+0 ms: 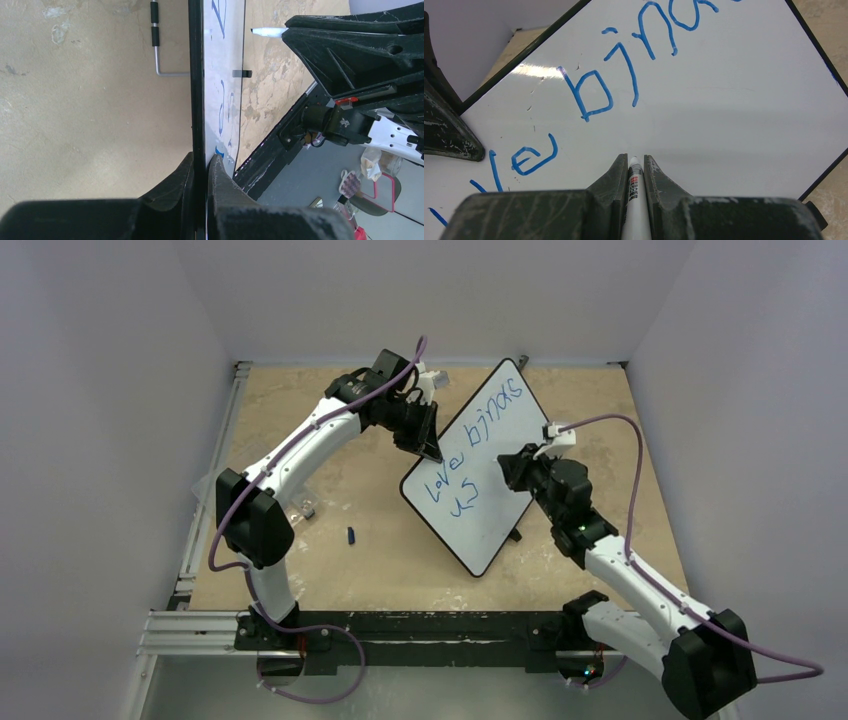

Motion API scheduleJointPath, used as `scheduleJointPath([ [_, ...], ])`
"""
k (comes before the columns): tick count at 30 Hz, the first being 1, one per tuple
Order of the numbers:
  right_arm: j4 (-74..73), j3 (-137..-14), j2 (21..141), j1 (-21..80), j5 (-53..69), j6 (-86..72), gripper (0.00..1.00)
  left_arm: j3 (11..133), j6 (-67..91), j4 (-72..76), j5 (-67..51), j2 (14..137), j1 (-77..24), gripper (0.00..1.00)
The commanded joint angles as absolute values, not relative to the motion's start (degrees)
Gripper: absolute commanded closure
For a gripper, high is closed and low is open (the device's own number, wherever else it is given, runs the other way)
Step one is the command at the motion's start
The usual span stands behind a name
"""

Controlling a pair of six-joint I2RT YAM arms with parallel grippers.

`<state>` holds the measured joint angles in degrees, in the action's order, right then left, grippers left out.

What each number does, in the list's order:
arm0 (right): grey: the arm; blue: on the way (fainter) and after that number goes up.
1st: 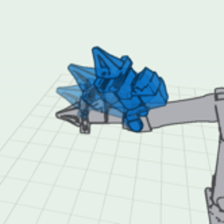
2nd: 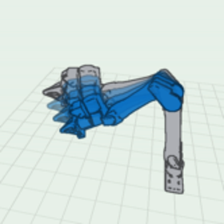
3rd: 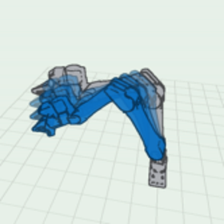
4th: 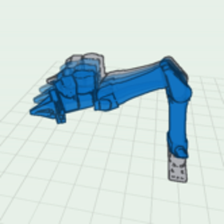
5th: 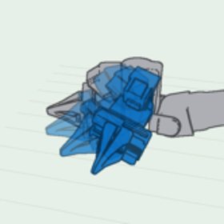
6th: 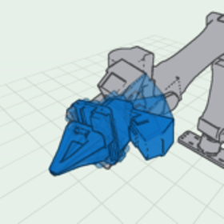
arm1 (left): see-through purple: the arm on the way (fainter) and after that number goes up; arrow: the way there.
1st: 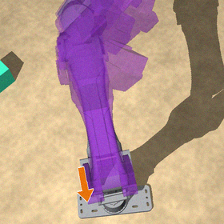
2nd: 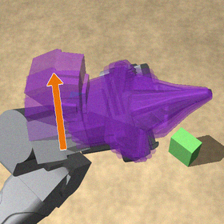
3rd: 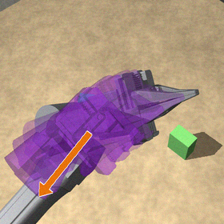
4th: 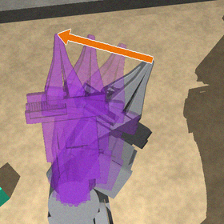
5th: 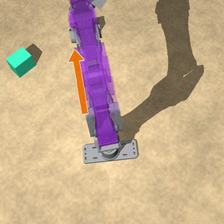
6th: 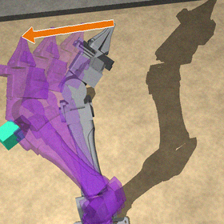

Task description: Write a sentence on the whiteboard

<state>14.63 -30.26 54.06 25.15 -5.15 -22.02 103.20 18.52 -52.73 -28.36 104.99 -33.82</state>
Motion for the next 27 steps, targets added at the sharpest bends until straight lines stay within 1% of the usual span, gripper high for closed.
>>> scheduleJointPath([
  [1, 17.99, -30.69, 54.85, 24.23, -3.25, -22.57, 1.0, 101.45, 13.44, -54.4, -21.97, 106.18, -36.48, 1.0],
  [15, 19.28, -31.37, 57.6, 23.85, -0.09, -22.32, 1.0, 101.59, 14.21, -54.13, -22.7, 105.48, -36.49, 1.0],
  [21, 18.79, -32.6, 60.51, 23.88, 5.44, -20.78, 1.0, 102.54, 14.31, -54.99, -22.63, 105.47, -36.48, 1.0],
  [27, 18.9, -32.12, 59.76, 23.89, 8.81, -20.18, 1.0, 103.66, 14.17, -55.88, -21.95, 105.59, -36.41, 1.0],
])
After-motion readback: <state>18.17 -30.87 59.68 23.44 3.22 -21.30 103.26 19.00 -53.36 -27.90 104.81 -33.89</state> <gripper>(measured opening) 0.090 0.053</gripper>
